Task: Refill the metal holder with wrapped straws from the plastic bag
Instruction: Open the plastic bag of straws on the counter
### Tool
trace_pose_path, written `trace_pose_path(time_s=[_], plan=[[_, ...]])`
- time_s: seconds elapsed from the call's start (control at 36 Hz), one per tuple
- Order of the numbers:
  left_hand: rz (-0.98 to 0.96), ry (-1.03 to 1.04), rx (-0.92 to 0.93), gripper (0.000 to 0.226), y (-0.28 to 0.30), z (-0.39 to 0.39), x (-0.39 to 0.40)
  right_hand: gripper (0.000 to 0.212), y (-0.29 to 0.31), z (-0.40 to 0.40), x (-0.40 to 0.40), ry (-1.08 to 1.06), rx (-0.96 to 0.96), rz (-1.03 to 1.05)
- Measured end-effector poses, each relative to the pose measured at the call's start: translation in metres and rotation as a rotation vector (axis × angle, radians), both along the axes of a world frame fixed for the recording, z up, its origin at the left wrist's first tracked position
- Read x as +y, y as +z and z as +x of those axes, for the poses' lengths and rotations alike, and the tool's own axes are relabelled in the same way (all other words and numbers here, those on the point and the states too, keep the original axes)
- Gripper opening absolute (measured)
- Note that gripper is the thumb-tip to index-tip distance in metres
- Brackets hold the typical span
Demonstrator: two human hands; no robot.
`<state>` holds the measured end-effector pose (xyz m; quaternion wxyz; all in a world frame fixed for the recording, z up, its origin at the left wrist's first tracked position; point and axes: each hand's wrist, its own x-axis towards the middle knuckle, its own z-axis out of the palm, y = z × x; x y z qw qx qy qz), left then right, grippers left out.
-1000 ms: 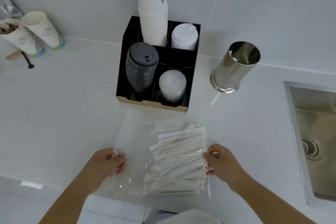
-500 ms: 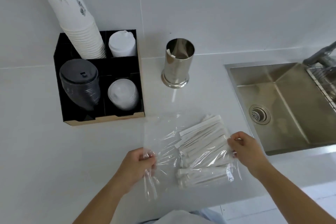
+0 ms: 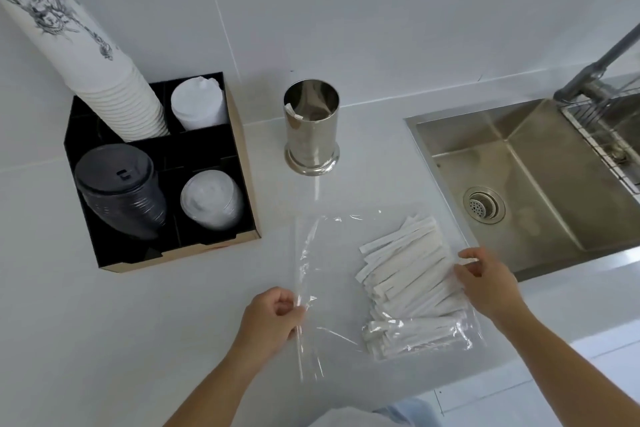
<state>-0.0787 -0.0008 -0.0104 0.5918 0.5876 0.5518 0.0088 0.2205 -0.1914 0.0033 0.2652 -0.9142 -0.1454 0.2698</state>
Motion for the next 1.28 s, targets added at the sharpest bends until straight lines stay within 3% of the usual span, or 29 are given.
trace_pose_path(time_s=[0.14,0.39,0.5,0.61,0.86,1.17,1.28], plan=[[0.362,-0.163,0.085,0.028,-0.003,-0.008,0.005,0.042,0.003,-0.017,0.010,0.155,-0.179,-0.047],[0.923,-0.779,0.056,0.049,-0.008,0.025,0.013,0.047,-0.004,-0.092,0.056,0.702,-0.321,0.074],[0.907,-0.963,0.209,0.055,-0.022,0.040,0.025,0.056,-0.022,-0.106,0.065,0.834,-0.362,-0.069],[0.867,-1.004,0.283,0.056,-0.036,0.044,0.037,0.060,-0.028,-0.105,0.059,0.894,-0.385,-0.187],[0.816,-0.848,0.246,0.062,-0.026,0.059,0.051,0.058,-0.026,-0.104,0.059,0.897,-0.423,-0.200],[0.706,-0.756,0.201,0.049,-0.011,0.101,0.090,0.064,-0.030,-0.093,0.100,0.923,-0.387,-0.220],[0.678,-0.677,0.174,0.033,-0.013,0.110,0.095,0.065,-0.027,-0.100,0.117,0.992,-0.393,-0.189]])
